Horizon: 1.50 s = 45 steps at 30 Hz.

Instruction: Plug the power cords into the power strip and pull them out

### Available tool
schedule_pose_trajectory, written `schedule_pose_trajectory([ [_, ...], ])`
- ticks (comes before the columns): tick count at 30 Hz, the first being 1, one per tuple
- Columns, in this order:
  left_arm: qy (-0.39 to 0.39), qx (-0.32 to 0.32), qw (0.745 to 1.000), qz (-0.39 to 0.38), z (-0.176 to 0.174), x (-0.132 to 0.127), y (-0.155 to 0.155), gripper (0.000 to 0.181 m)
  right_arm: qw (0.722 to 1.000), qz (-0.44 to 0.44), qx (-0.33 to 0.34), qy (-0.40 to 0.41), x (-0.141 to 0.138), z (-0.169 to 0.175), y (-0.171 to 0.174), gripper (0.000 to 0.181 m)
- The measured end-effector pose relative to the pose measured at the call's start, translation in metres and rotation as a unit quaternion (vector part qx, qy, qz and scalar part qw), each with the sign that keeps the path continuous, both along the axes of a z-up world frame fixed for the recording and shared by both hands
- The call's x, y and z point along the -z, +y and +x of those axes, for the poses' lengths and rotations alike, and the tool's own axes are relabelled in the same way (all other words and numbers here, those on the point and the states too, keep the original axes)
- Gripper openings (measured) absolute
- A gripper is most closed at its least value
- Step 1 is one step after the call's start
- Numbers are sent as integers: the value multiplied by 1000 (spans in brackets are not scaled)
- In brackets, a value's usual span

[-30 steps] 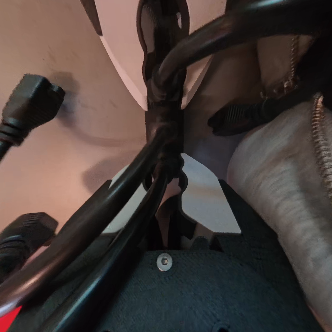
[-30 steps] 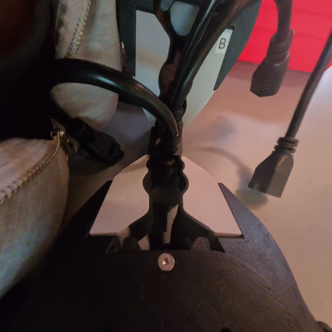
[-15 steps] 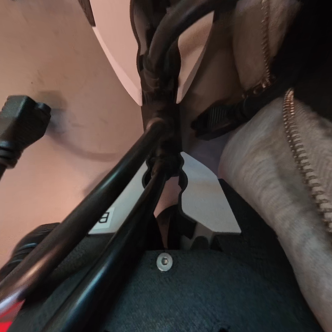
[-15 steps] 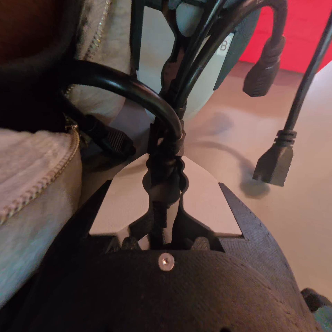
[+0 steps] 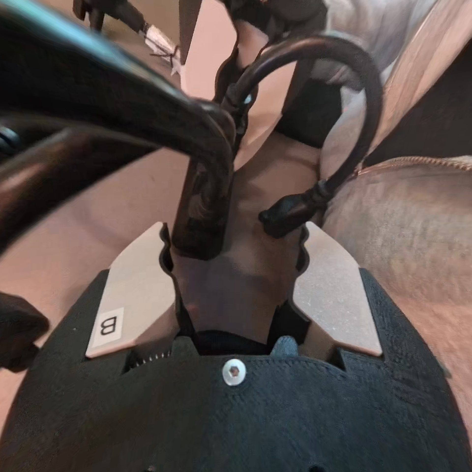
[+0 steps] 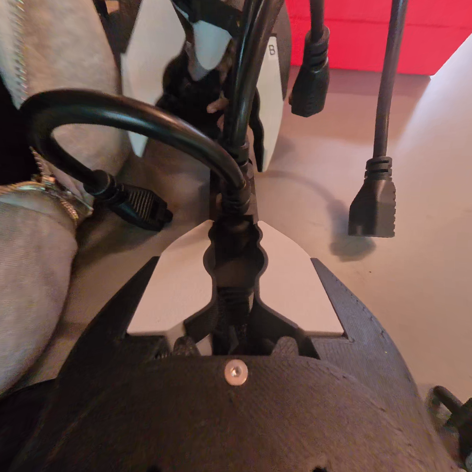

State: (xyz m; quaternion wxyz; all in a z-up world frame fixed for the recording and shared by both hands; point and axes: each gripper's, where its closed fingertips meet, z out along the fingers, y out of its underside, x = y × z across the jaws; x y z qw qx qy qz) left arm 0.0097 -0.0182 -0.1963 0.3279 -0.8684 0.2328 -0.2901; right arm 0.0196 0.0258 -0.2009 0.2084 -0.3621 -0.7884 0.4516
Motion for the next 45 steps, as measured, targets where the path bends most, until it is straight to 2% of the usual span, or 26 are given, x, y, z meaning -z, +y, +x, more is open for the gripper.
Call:
schedule_pose_trajectory([
  [2,-41,-28,999,10,5,-11,-4,103,1000,0,-3,-2,0,1,0,30],
  [4,-48,-65,995,53,4,-21,-3,105,1000,6,-11,-6,2,3,-2,45],
  [7,24,-122,982,141,-8,-28,-4,105,1000,25,-2,13,1,4,0,64],
  [9,102,-175,950,237,-22,-38,1,105,999,32,8,19,1,3,2,78],
  [11,155,-241,884,370,-31,-65,6,105,999,32,20,17,-1,4,6,98],
  [12,165,-267,837,448,-30,-84,5,104,999,34,27,16,-1,4,10,104],
  [14,166,-277,723,611,-15,-127,-11,97,998,33,41,26,-5,3,17,114],
  [15,150,-287,688,649,-8,-141,-20,89,998,28,46,31,-7,3,20,120],
  [16,126,-296,676,663,-1,-150,-25,86,998,24,50,33,-9,3,24,125],
  [19,64,-286,696,655,15,-163,-25,86,996,20,67,52,-11,1,38,124],
  [22,22,-318,696,644,8,-175,-28,77,997,-11,52,64,-17,3,36,108],
  [24,13,-323,708,627,5,-175,-26,76,995,-18,42,84,-24,5,31,106],
  [26,43,-307,736,602,6,-169,-22,75,993,-4,33,111,-28,6,30,103],
  [27,74,-292,758,578,6,-163,-18,75,992,4,30,119,-29,6,30,98],
  [30,179,-199,833,484,5,-136,-9,64,993,2,17,116,-29,10,28,76],
  [33,256,-114,870,406,-2,-127,2,60,995,-5,8,100,-29,13,22,58],
  [36,271,-5,922,275,14,-111,6,58,997,0,14,82,-25,13,23,43],
  [40,279,45,947,155,30,-86,9,61,997,-18,5,74,-27,15,19,32],
  [42,299,48,945,127,31,-76,11,64,997,-25,5,69,-28,16,19,32],
  [45,322,62,938,115,28,-78,16,58,998,-42,-2,46,-24,18,16,37],
])
